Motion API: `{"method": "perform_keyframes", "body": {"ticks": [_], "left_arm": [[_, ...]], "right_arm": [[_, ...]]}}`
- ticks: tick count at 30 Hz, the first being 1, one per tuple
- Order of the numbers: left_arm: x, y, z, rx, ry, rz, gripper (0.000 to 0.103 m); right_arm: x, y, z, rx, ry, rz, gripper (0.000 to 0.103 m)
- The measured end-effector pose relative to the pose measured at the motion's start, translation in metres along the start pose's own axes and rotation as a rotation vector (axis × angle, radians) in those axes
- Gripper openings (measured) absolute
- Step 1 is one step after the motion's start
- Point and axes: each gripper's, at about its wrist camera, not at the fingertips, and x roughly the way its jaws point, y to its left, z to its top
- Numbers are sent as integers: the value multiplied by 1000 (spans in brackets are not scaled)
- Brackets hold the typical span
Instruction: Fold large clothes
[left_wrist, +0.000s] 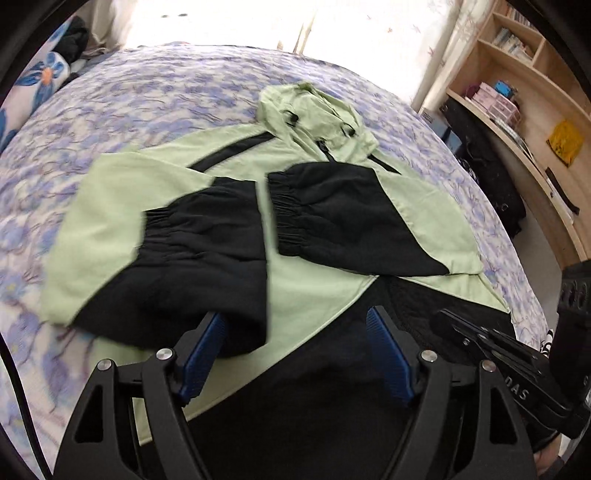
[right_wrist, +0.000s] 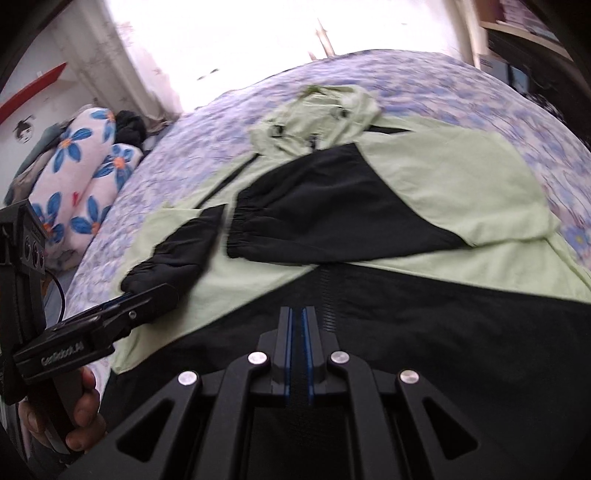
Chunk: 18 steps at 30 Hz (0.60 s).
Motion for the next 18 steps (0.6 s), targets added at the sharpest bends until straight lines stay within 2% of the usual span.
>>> {"method": "perform_keyframes", "body": {"ticks": [3,5,8,15,18], "left_arm": [[-21,13,-6,-32,-43,64,77],[-36,27,-14,-63,-71,124,77],[-52,46,-25,-109,-93,180,77],[-66,78,-46,-169,-87,231,77],[-61,86,-51,-189,-69,234,77]], "right_arm": [[3,23,1,-71,5,36,9],[6,39,3,-122,5,59,18],[13,65,5,-202,14,96,22],[45,119,3,-380,90,126,22],[60,137,-2,-472,119,96,22]]}}
